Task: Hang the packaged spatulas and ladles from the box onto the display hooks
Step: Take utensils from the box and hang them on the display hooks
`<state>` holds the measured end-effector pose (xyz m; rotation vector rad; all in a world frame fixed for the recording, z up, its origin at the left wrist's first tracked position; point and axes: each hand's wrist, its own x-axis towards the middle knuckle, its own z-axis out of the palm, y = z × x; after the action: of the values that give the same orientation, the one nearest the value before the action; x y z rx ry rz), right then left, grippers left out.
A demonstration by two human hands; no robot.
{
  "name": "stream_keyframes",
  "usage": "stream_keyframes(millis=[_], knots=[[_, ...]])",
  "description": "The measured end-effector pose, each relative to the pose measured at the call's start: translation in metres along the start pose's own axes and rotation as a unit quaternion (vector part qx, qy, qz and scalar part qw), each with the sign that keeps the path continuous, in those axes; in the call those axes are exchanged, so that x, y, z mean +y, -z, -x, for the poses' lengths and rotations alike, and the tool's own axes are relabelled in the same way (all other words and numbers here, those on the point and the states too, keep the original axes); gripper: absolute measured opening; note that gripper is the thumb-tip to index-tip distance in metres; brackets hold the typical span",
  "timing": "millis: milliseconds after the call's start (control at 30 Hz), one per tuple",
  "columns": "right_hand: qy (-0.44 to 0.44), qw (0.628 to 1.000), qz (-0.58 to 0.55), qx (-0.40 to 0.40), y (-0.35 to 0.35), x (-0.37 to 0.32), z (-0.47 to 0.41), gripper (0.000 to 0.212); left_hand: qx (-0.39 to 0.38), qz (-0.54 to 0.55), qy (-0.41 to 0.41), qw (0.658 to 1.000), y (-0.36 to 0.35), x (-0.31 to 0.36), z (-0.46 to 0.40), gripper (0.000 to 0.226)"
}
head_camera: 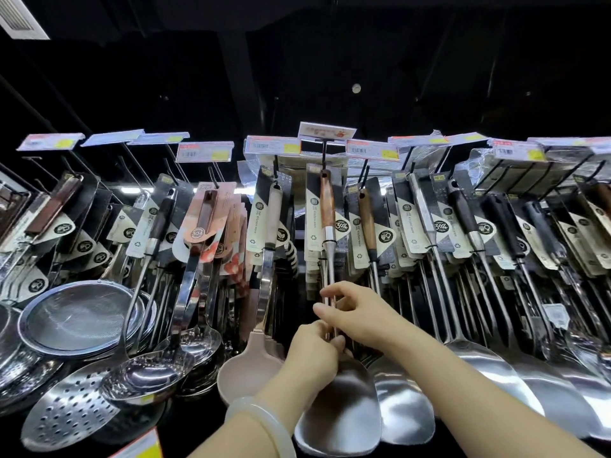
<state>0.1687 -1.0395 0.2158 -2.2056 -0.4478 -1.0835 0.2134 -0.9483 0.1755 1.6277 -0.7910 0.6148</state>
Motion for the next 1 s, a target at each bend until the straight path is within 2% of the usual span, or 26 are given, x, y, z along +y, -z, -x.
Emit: stream_keyframes(millis=[267, 433, 600, 767, 1000], knots=[[0.000, 0.997, -0.036, -0.065, -0.001, 0.007, 0.000, 0.051, -0.004, 0.008, 0.027, 1.000, 0.001, -0.015, -0.006, 0.024], [0.000, 0.998, -0.033, -0.056, -0.006, 0.015, -0.010, 0.046, -0.011, -0.010, 0.018, 1.000, -0.001, -0.019, -0.014, 0.034], [0.001, 0.999, -0.026, -0.041, -0.014, 0.024, -0.020, 0.048, -0.008, -0.031, -0.010, 0.999, -0.003, -0.027, -0.021, 0.026], [0.010, 0.999, -0.021, -0.036, -0.016, 0.028, -0.023, 0.041, 0.001, -0.046, -0.001, 0.999, -0.006, -0.033, -0.026, 0.024], [0.006, 0.997, -0.029, -0.070, -0.016, 0.032, -0.016, 0.047, -0.001, -0.144, 0.013, 0.989, -0.003, -0.032, -0.022, 0.036]])
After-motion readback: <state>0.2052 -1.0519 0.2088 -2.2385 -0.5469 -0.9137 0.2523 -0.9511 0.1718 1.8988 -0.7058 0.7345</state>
